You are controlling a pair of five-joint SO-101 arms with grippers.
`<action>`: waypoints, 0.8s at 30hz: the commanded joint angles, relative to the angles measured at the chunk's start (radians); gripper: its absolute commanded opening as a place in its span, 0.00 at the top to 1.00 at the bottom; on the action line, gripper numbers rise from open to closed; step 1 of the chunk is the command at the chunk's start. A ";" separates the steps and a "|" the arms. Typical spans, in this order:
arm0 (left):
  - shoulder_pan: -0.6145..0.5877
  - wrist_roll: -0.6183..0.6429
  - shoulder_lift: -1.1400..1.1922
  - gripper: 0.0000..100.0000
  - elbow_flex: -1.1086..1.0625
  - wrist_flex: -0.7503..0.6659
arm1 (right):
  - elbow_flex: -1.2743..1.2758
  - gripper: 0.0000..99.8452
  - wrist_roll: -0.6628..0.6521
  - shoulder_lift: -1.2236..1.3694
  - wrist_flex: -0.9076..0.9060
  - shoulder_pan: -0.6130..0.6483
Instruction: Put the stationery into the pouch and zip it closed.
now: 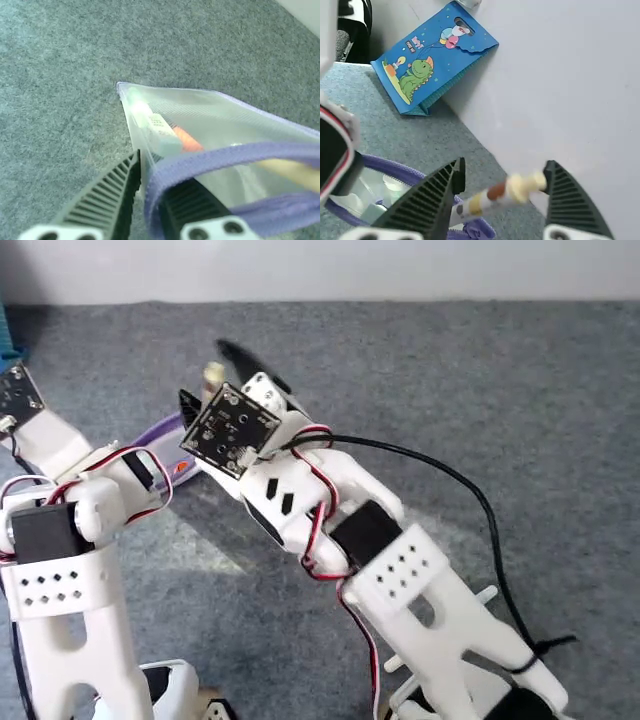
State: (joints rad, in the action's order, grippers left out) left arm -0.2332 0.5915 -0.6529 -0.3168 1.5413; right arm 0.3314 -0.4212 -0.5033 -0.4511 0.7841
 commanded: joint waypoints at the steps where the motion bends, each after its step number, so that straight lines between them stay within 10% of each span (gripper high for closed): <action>1: -0.002 0.011 -0.008 0.99 0.013 -0.029 | -0.008 0.77 0.017 -0.099 -0.061 -0.007; 24: 0.000 0.011 -0.005 0.99 0.010 -0.029 | -0.212 0.96 0.394 -0.228 -0.231 -0.225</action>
State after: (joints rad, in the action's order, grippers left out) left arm -0.2332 0.5915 -0.6529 -0.3168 1.5413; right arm 0.1811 -0.0422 -0.7089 -0.6751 0.6214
